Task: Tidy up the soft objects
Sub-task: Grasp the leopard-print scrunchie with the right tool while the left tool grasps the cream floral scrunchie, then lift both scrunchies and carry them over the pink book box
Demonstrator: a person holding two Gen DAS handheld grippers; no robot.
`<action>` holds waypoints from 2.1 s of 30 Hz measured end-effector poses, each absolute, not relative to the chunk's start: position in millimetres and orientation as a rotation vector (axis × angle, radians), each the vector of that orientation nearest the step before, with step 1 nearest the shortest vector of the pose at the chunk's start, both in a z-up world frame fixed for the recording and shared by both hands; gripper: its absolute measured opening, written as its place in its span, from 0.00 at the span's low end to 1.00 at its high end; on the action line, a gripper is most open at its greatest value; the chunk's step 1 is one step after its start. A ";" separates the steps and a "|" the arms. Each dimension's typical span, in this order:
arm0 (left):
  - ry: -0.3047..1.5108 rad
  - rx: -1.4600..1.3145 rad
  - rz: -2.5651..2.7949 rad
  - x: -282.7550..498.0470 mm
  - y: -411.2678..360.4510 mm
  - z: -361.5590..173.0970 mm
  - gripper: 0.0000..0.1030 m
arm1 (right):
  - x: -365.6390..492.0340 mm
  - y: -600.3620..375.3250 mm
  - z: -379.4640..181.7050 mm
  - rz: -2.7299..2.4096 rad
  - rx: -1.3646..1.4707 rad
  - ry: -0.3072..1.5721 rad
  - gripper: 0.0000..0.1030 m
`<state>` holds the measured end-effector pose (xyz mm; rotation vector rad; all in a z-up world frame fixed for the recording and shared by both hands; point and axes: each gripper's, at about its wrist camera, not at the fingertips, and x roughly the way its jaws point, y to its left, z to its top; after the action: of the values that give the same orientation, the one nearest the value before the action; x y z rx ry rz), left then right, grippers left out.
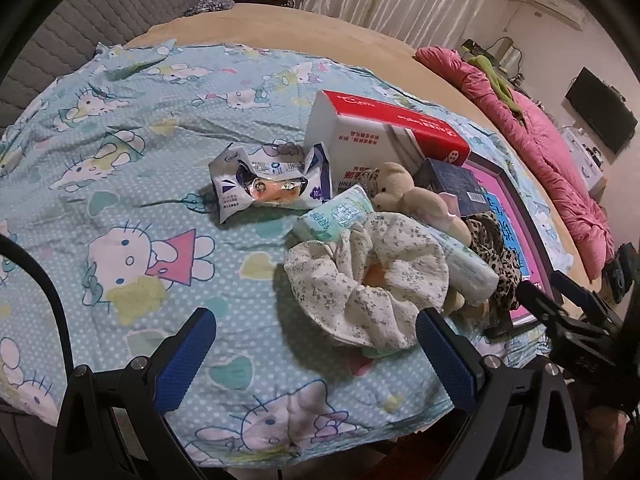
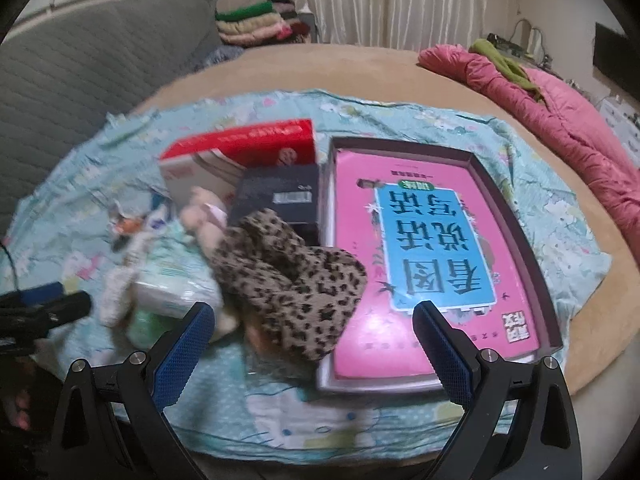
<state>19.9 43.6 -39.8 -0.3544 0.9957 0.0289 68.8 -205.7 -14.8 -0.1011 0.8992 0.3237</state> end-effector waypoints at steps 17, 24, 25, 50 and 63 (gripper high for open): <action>0.985 -0.464 -0.054 47.2 57.7 -65.2 0.83 | 97.3 -191.3 -42.9 0.372 -0.186 0.885 0.82; 0.990 -0.515 -0.105 55.9 60.7 -73.2 0.62 | 100.7 -179.2 -50.7 0.442 -0.207 0.882 0.37; 0.993 -0.520 -0.116 57.1 60.7 -74.2 0.60 | 101.6 -181.2 -50.6 0.439 -0.201 0.878 0.33; 0.880 -0.476 -0.179 38.6 64.0 -48.1 0.15 | 70.3 -195.0 -8.6 0.494 -0.108 0.702 0.19; 0.793 -0.400 -0.132 11.4 55.2 -1.7 0.15 | 59.9 -199.1 15.8 0.527 -0.034 0.647 0.19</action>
<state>11.4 55.2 -1.7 -0.3997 0.7928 -0.1325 59.9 -199.1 15.8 -0.0344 0.6473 0.5270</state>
